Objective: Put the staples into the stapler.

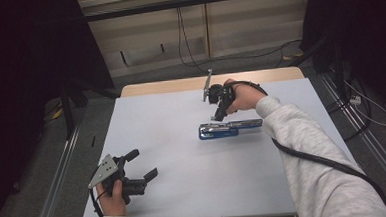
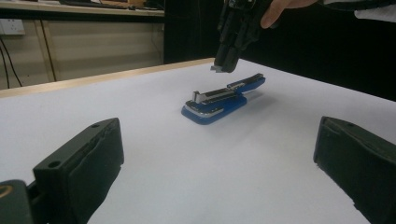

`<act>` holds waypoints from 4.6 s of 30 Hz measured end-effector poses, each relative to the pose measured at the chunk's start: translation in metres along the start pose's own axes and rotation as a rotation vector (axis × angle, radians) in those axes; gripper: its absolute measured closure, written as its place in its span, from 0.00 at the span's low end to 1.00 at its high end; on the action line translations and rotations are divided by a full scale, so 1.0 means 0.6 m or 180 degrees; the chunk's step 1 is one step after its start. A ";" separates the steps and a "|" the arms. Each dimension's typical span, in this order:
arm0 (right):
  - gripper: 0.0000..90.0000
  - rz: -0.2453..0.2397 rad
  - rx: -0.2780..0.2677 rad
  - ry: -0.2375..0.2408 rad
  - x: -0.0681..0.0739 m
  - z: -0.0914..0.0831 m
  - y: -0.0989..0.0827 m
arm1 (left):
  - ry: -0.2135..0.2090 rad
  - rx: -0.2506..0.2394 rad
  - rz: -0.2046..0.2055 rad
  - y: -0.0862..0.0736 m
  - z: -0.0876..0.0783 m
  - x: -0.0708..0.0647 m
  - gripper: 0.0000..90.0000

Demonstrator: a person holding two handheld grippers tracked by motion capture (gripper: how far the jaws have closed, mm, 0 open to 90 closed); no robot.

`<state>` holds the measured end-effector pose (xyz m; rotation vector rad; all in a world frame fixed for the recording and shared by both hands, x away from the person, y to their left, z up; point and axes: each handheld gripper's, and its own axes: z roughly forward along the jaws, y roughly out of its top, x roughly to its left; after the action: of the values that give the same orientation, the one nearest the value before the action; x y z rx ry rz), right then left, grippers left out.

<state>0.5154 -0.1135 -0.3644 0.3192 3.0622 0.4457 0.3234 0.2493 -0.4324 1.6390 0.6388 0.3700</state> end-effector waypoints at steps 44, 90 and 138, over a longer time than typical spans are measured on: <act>0.87 -0.0080 -0.0141 0.0091 0.002 0.030 0.036 | -0.0006 0.0029 0.0014 0.000 -0.002 -0.002 0.02; 0.87 -0.0051 -0.0115 0.0120 0.003 0.053 0.039 | -0.0017 0.0086 0.0005 -0.002 -0.002 -0.003 0.02; 0.56 0.0559 -0.0940 -0.0086 -0.004 0.023 -0.067 | -0.0073 0.0261 -0.0070 0.008 0.024 -0.003 0.02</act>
<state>0.5105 -0.1478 -0.3892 0.5756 2.8947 0.8804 0.3312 0.2365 -0.4302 1.7107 0.6615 0.3122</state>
